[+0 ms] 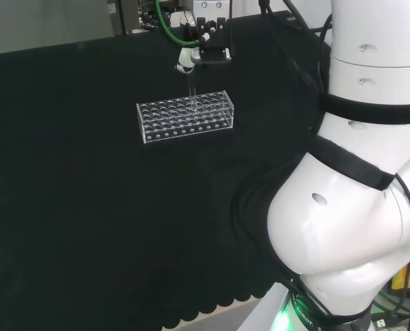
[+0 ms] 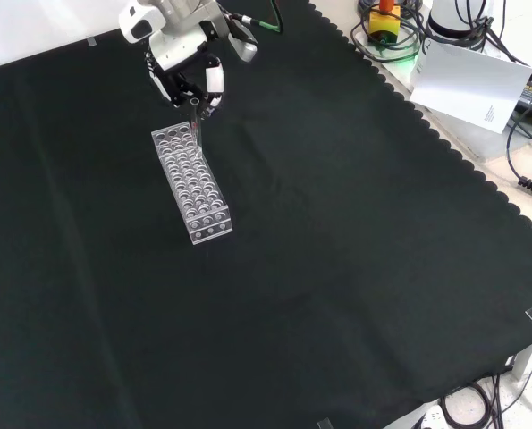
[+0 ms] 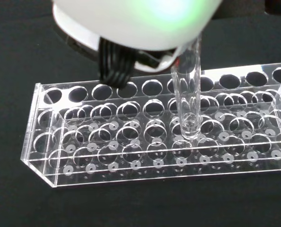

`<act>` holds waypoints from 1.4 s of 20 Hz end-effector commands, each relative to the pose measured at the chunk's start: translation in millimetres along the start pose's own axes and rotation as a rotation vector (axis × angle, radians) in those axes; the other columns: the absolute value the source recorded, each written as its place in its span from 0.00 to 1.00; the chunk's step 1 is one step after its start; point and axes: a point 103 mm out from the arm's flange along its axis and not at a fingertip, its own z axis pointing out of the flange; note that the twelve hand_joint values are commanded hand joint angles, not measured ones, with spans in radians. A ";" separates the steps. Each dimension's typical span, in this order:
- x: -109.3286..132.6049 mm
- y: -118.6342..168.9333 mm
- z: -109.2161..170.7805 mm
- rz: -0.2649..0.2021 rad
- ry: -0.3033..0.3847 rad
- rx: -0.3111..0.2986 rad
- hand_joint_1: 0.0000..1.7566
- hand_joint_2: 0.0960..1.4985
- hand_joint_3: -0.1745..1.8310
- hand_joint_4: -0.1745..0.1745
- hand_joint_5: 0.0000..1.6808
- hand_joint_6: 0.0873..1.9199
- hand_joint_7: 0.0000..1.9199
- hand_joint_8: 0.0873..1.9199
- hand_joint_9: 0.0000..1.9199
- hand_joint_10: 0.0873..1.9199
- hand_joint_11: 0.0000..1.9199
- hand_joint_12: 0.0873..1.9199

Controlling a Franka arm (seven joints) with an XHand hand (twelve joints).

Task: Put the test tube back in the rack.

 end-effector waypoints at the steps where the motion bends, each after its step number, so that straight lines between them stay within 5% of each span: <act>1: -0.6 -0.5 3.1 0.002 0.006 0.005 0.71 0.32 0.44 0.00 0.95 0.00 0.99 0.02 0.94 0.00 0.61 0.48; 28: -0.8 5.2 9.2 0.000 0.005 0.025 0.71 0.32 0.44 0.00 0.95 0.00 0.99 0.02 0.94 0.00 0.61 0.48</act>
